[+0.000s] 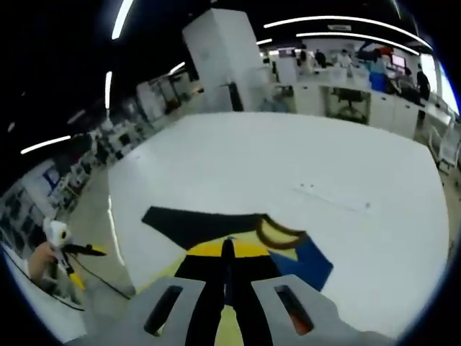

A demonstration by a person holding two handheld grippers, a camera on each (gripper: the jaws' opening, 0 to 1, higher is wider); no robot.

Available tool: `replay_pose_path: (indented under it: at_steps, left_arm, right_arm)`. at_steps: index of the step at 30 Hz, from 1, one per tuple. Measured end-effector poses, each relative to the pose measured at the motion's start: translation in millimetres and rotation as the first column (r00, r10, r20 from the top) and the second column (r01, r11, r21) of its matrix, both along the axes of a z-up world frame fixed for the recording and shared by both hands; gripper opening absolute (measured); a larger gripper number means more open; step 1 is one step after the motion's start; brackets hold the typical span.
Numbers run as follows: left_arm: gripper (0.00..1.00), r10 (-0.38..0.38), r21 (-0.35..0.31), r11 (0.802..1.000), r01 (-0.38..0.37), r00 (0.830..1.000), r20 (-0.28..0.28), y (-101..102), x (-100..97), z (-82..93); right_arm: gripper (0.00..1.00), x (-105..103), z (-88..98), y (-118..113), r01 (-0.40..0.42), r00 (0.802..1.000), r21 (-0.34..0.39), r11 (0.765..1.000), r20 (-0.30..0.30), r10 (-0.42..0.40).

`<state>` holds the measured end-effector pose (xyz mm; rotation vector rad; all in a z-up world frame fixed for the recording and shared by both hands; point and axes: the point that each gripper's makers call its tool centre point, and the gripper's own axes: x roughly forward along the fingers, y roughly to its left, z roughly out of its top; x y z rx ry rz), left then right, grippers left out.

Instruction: Fold the garment on the visible template until the final outline fits inside the template.

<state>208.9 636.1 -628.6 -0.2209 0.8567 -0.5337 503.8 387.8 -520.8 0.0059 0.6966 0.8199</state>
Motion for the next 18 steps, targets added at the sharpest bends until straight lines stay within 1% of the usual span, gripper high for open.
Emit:
replay_pose_path:
  at_steps: [10,18]
  left_arm:
    - [0.95,0.016,0.001,1.0,-0.016,1.0,-0.005,4,-1.8,-1.1]
    - [0.95,0.032,-0.003,0.999,-0.032,0.999,-0.008,6,-0.5,-1.9]
  right_arm:
    - [0.02,7,-8.3,7,0.014,1.0,-0.003,1.0,-0.017,-0.014]
    - [0.02,11,-11.8,16,0.024,0.999,0.02,1.0,-0.033,-0.023]
